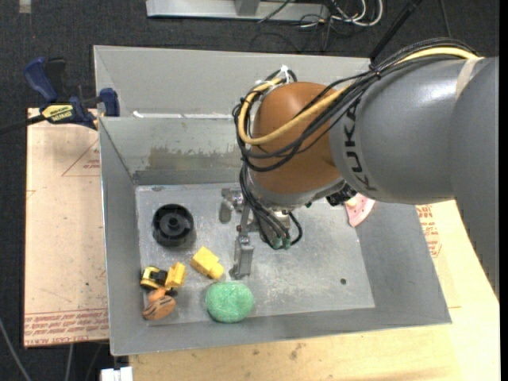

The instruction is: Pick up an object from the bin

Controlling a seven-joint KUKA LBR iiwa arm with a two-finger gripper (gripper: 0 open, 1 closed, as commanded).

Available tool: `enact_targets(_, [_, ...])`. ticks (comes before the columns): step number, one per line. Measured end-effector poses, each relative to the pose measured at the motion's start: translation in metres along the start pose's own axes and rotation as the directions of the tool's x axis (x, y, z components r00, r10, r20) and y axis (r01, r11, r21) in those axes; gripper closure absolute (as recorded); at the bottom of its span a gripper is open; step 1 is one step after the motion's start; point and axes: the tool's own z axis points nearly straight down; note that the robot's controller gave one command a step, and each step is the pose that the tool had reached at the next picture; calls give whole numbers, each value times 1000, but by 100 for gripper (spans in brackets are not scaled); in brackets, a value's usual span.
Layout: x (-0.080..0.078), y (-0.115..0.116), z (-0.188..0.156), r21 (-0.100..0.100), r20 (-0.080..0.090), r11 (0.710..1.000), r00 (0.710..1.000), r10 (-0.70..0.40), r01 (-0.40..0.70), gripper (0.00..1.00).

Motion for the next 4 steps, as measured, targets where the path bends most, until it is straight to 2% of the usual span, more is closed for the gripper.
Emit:
enact_targets(1, [17,4,44,-2,8,1000,1000,7,-7,0])
enact_targets(2, [53,12,91,-1,3,997,997,72,-72,0])
enact_targets(3, [31,0,101,-3,4,998,998,-70,70,100])
enact_targets(4, [31,0,101,-3,4,998,998,-70,70,100])
